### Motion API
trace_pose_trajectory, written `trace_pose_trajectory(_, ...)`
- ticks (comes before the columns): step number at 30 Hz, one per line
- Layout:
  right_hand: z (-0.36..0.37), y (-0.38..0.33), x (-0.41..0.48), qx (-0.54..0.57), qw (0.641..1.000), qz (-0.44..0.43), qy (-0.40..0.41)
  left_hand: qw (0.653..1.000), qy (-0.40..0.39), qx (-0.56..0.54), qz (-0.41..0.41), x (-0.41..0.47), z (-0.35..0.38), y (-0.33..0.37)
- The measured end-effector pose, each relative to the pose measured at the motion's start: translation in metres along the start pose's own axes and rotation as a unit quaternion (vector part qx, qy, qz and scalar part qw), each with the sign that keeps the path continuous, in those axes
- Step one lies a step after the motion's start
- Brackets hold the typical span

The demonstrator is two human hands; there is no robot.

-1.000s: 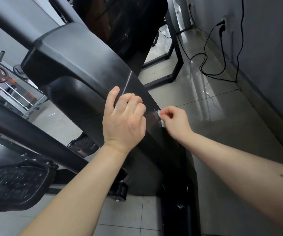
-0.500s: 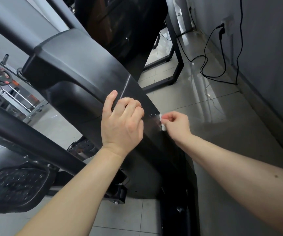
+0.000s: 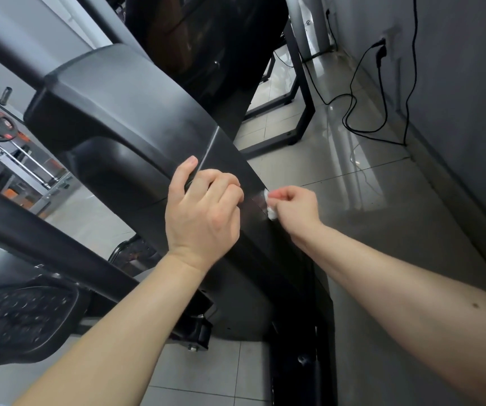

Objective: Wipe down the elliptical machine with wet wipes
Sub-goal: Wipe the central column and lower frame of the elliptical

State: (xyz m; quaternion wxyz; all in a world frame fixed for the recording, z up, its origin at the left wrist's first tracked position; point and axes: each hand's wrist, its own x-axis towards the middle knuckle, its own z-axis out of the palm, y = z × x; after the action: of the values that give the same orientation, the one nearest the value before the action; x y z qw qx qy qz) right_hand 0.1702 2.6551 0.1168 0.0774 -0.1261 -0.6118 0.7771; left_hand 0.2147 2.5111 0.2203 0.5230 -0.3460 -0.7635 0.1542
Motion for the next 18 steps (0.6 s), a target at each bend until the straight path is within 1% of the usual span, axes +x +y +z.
trace_pose_trajectory(3, 0.018, -0.038, -0.006, 0.029, 0.994, -0.102, -0.039, 1.0, 0.012, -0.002, 0.006, -0.001, 0.002, 0.0)
trace_pose_trajectory(5, 0.023, -0.05, -0.007, 0.02, 0.989, -0.137, -0.045, 1.0, 0.016, -0.006, 0.011, -0.002, 0.002, 0.0)
trace_pose_trajectory(7, 0.021, -0.039, 0.001, 0.008, 0.993, -0.113, -0.022, 1.0, 0.015, -0.008, 0.011, -0.001, 0.001, -0.001)
trace_pose_trajectory(9, 0.011, -0.012, 0.008, -0.005, 0.999, -0.04, 0.017, 1.0, 0.011, -0.011, 0.008, -0.002, 0.0, -0.001)
trace_pose_trajectory(11, 0.004, 0.008, 0.01, 0.017, 0.998, 0.038, 0.044, 1.0, 0.01, -0.014, 0.006, -0.002, 0.0, 0.0)
trace_pose_trajectory(12, 0.005, 0.011, 0.01, 0.03, 0.997, 0.052, 0.047, 1.0, 0.011, -0.015, 0.005, -0.002, 0.0, 0.0)
trace_pose_trajectory(13, 0.008, 0.007, 0.01, 0.037, 0.997, 0.048, 0.045, 1.0, 0.013, -0.014, 0.004, -0.002, 0.0, 0.0)
trace_pose_trajectory(14, 0.013, -0.001, 0.009, 0.042, 0.998, 0.03, 0.039, 1.0, 0.015, -0.014, 0.004, -0.003, 0.001, 0.0)
trace_pose_trajectory(18, 0.029, -0.04, -0.003, 0.05, 0.994, -0.091, -0.012, 1.0, 0.022, -0.012, 0.004, -0.003, 0.001, 0.0)
